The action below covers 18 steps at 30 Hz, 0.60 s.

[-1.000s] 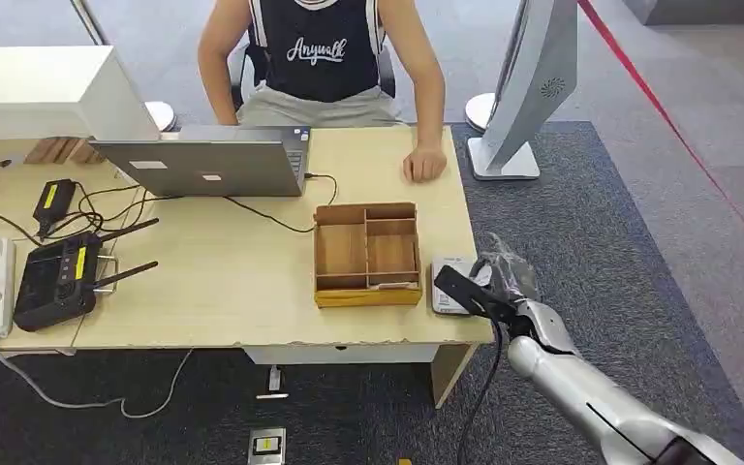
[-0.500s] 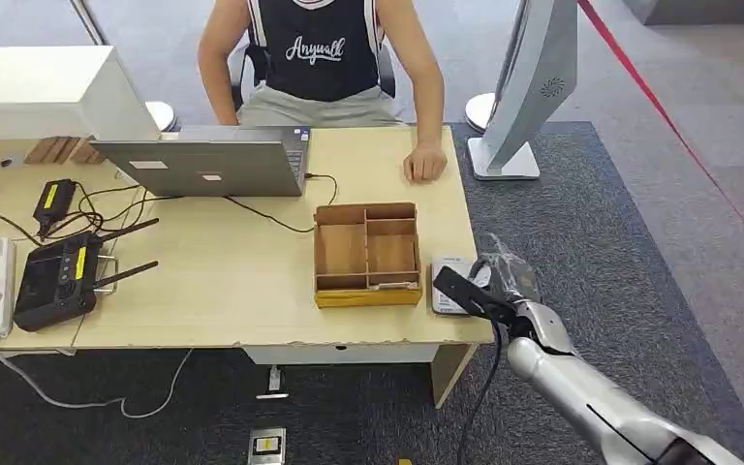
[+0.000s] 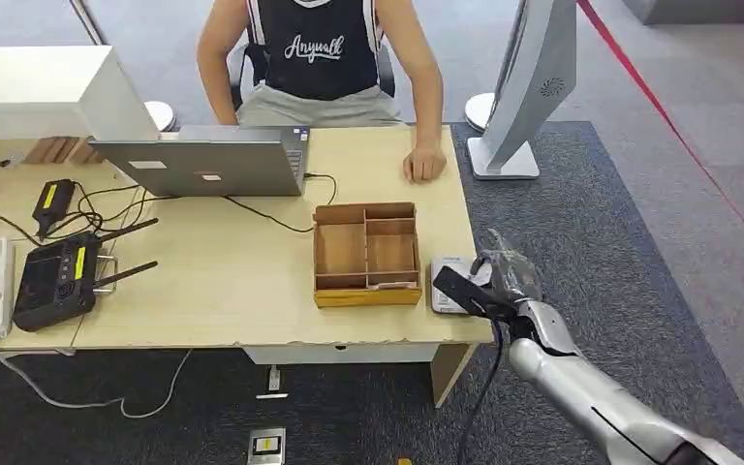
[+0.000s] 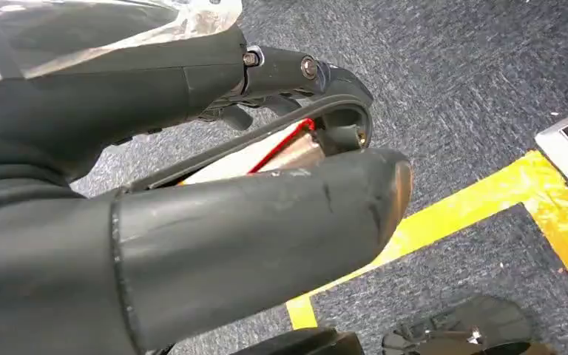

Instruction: Pass the card to the sensor for recognition and then transmit it.

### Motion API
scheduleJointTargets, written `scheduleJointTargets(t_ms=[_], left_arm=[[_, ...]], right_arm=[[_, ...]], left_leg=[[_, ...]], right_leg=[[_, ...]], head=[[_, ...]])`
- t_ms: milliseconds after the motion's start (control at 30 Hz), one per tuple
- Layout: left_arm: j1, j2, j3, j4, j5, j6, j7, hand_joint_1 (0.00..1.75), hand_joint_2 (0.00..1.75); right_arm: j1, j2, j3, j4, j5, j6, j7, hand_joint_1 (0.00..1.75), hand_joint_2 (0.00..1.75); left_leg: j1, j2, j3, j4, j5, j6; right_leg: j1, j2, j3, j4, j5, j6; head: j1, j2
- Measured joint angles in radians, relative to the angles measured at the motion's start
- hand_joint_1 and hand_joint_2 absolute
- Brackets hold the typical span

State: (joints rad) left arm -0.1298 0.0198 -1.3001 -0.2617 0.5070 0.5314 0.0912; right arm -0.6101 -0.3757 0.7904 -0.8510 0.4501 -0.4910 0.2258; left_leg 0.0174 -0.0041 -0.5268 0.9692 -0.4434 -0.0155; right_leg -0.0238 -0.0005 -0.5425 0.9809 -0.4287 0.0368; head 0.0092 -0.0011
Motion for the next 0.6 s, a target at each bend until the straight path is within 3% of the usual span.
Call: scheduleJointTargets(t_ms=[333,600], left_arm=[[0.0,0.0,0.0,0.0,-0.003,0.0,0.001,0.0,0.0],[0.0,0.0,-0.002,-0.002,-0.021,0.0,-0.001,0.0,0.0]], right_arm=[[-0.071,-0.024,-0.027,-0.023,-0.002,-0.011,-0.003,1.75,1.75],[-0.19,-0.03,-0.047,-0.026,0.052,0.007,-0.029,1.75,1.75]], left_leg=[[0.0,0.0,0.0,0.0,0.0,0.0],[0.0,0.0,-0.001,0.0,0.001,0.0]], right_leg=[[0.0,0.0,0.0,0.0,0.0,0.0],[0.0,0.0,0.0,0.0,0.001,0.0]], head=[[0.0,0.0],[0.0,0.0]])
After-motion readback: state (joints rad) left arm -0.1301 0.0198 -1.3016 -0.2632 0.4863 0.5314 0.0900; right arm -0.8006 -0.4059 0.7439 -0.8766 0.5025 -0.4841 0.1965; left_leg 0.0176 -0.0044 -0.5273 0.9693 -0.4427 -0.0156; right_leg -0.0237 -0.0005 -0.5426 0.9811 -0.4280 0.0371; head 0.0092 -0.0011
